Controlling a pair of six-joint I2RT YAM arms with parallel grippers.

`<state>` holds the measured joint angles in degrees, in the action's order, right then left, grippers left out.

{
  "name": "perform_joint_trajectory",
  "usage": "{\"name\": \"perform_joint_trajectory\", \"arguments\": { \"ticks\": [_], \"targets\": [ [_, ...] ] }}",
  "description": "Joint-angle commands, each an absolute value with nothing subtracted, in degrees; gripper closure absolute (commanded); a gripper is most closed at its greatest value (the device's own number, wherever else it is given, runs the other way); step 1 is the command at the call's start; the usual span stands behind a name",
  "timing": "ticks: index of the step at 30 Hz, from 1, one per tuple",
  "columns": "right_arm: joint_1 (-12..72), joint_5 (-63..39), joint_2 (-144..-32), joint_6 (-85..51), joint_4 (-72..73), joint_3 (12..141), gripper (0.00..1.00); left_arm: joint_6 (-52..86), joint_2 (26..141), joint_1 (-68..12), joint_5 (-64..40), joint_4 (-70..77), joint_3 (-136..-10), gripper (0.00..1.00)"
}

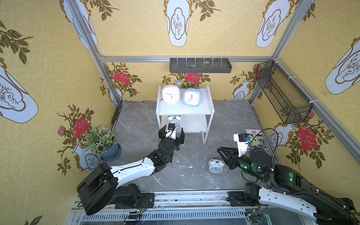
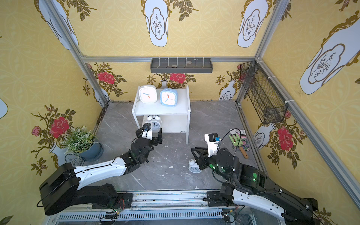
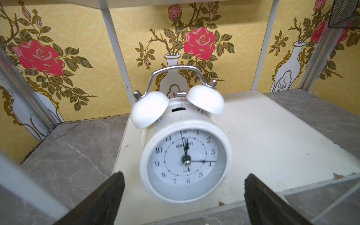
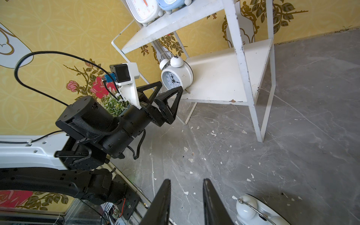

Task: Place the alarm clocks on the shelf by style
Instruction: Move the alarm to the center of the board.

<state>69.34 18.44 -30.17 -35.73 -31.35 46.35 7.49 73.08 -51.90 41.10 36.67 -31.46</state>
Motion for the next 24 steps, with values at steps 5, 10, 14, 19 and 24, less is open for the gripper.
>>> {"name": "perform_joint_trajectory", "arguments": {
  "ticks": [5, 10, 14, 19, 24],
  "targets": [
    [69.3, 18.5, -33.0, -35.0, -31.0, 47.1, 0.60, 15.4, 64.2, -56.9, 45.7, 23.5, -27.0, 0.01],
    [69.3, 21.5, -39.3, -38.4, -38.4, 48.5, 0.43, 28.7, 53.2, -60.9, 45.7, 2.1, -27.4, 0.01],
    [69.3, 22.7, -44.1, -41.3, -42.0, 48.7, 0.35, 32.6, 47.5, -61.6, 42.2, -11.7, -31.5, 0.01],
    [69.3, 22.5, -48.2, -44.1, -46.6, 49.6, 0.39, 35.2, 47.8, -61.6, 35.7, -24.2, -39.0, 0.01],
    [68.9, 22.2, -49.3, -47.4, -50.5, 50.1, 0.48, 36.2, 49.3, -61.5, 35.2, -28.5, -43.0, 0.01]
  ]
}}
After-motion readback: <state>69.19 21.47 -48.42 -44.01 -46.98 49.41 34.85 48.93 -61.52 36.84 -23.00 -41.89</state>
